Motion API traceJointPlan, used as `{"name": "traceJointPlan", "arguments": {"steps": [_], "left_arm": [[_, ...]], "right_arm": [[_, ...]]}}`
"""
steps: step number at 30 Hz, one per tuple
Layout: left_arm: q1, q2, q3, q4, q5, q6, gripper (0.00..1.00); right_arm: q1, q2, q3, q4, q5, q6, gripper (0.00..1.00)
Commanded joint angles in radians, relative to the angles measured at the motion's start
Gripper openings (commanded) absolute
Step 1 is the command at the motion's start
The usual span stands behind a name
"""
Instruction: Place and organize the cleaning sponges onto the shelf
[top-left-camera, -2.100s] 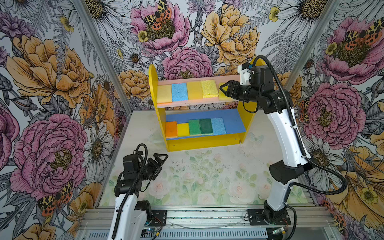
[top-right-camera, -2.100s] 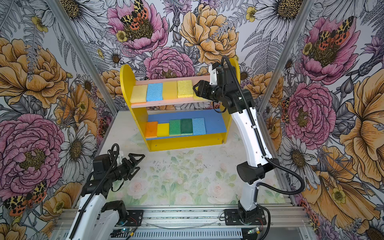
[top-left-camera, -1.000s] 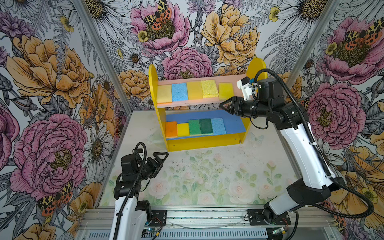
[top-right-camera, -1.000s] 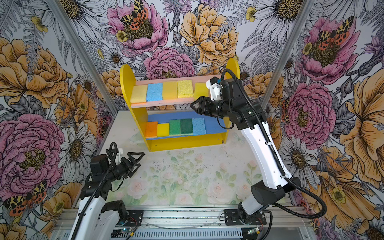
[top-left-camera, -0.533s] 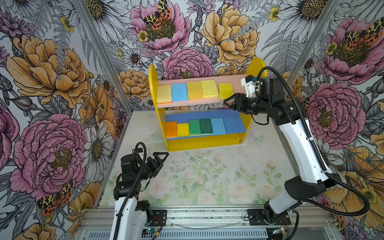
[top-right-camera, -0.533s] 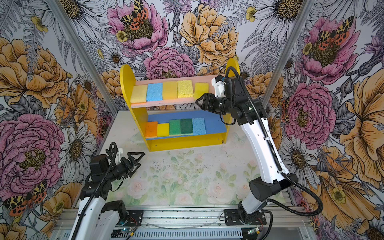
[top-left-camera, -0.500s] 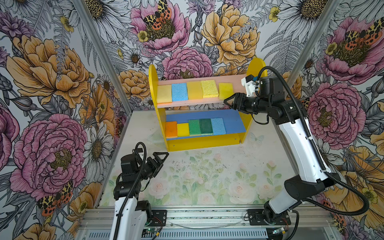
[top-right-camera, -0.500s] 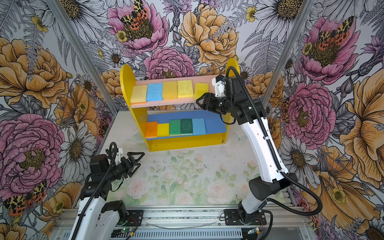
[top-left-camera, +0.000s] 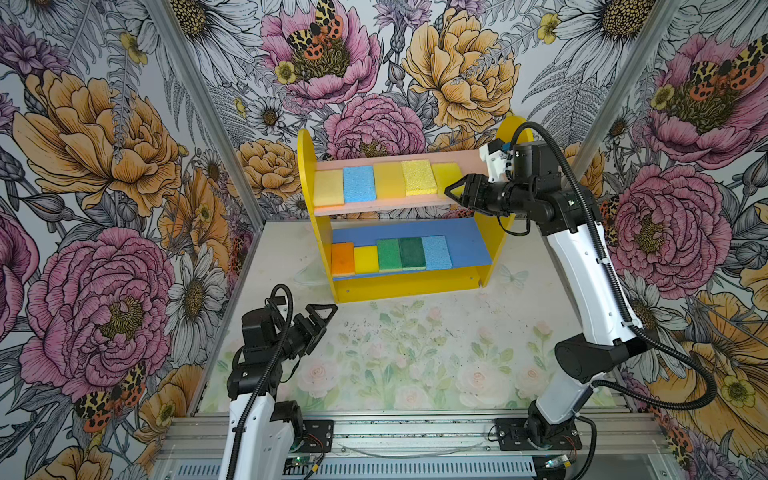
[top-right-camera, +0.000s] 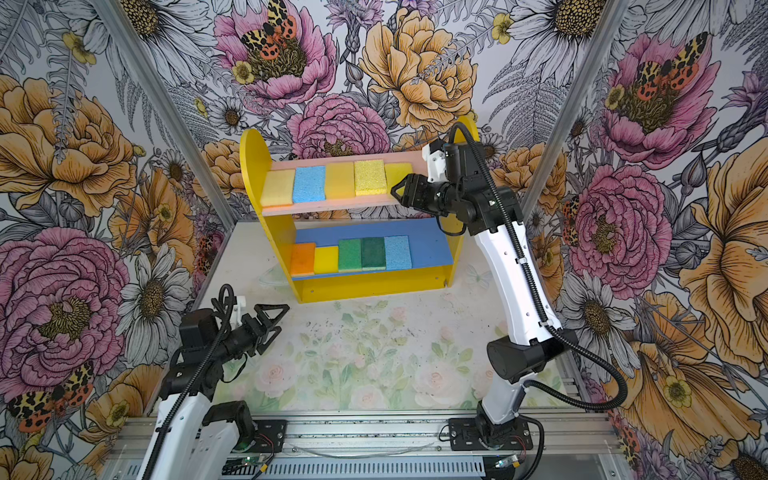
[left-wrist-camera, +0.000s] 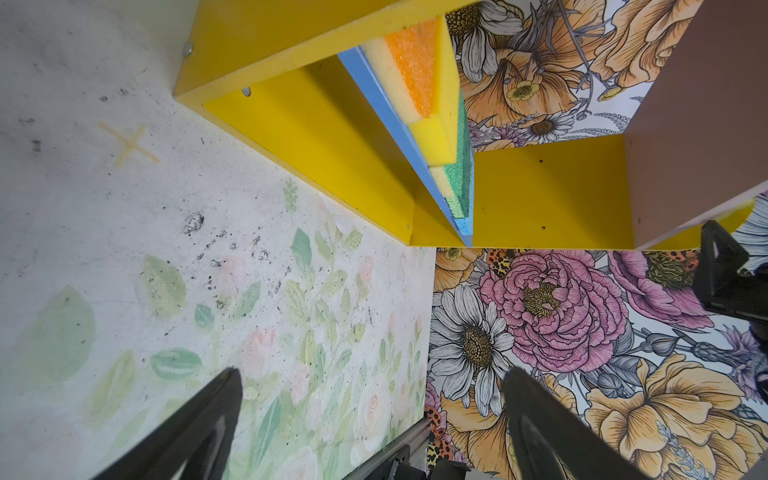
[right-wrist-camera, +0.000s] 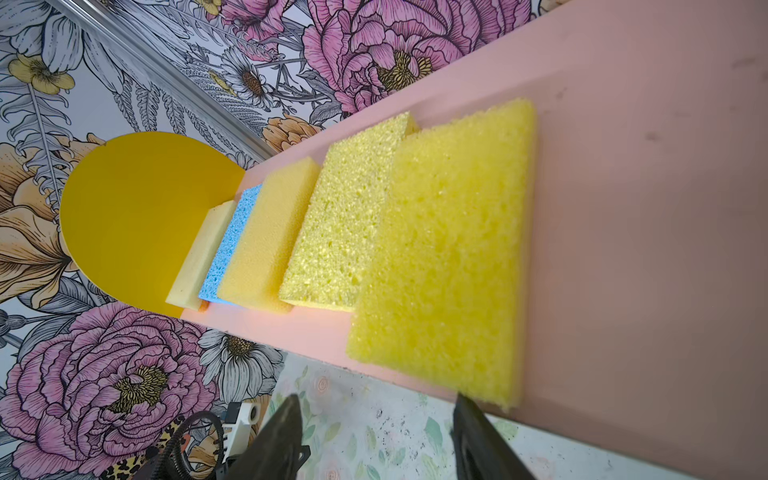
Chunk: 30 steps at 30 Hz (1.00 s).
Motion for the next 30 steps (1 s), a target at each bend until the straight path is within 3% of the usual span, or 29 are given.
{"name": "traceJointPlan", "arguments": {"steps": [1,9,15,18,23,30], "left_arm": [[0.004,-0.001,-0.008,0.023,0.010,0.009,0.99],[0.006,0.007,-0.004,0.023,0.010,0.012,0.99],[0.005,-0.008,0.000,0.024,-0.003,0.016,0.99],[0.003,-0.010,0.007,0.027,-0.003,0.021,0.99],[0.000,-0.022,0.026,0.027,-0.010,0.039,0.99],[-0.004,-0.019,0.026,-0.009,-0.124,0.024,0.99]], "right_arm": [[-0.014,0.027,0.040,0.004,0.012,-0.015,0.59],[-0.006,-0.046,0.003,0.006,0.033,-0.028,0.59],[0.025,-0.175,-0.149,0.007,0.053,-0.050,0.59],[0.045,-0.261,-0.313,0.038,0.073,-0.074,0.59],[0.052,-0.460,-0.731,0.225,0.101,-0.066,0.60],[0.049,-0.678,-1.191,0.336,0.193,0.057,0.61]]}}
